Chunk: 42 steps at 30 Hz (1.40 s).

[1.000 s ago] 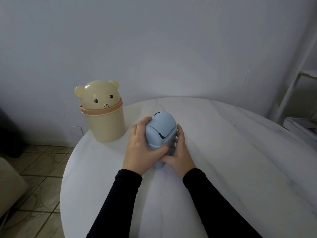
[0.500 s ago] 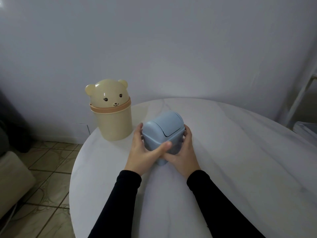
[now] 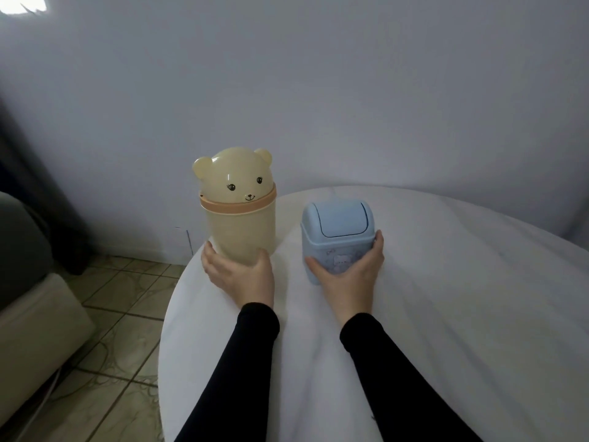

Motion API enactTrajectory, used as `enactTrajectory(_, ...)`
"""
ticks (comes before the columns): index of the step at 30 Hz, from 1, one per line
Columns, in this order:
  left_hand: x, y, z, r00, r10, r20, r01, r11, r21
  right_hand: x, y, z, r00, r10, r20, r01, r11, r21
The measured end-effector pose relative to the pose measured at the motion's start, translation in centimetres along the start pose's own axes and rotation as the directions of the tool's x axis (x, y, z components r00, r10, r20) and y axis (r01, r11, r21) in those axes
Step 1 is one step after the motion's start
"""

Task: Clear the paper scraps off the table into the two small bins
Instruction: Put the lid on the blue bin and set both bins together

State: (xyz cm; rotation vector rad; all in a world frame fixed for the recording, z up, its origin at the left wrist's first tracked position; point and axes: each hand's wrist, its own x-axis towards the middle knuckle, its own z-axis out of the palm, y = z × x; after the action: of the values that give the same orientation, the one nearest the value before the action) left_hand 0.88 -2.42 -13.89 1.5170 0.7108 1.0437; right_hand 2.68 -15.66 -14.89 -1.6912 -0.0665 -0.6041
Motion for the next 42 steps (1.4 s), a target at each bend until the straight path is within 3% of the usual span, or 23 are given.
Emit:
enactTrajectory(15, 3.5, -0.1, 2.6, 1.0, 0.012, 0.027, -0.017, 0.986, 0.168, 1.9, 1.0, 1.7, 1.0, -0.025, -0.009, 0.024, 0.997, -0.068)
enactTrajectory(29, -1.7, 0.7, 4.4, 0.94, 0.076, 0.333, -0.082, 0.997, 0.004, 3.4, 1.5, -1.4, 0.991, -0.026, -0.129, 0.004, 0.987, -0.162)
enactTrajectory(42, -8.2, 2.8, 13.0, 0.863, 0.109, 0.493, -0.076, 0.993, -0.086, 11.1, 5.7, -10.5, 0.968, -0.013, -0.249, -0.039, 0.979, -0.201)
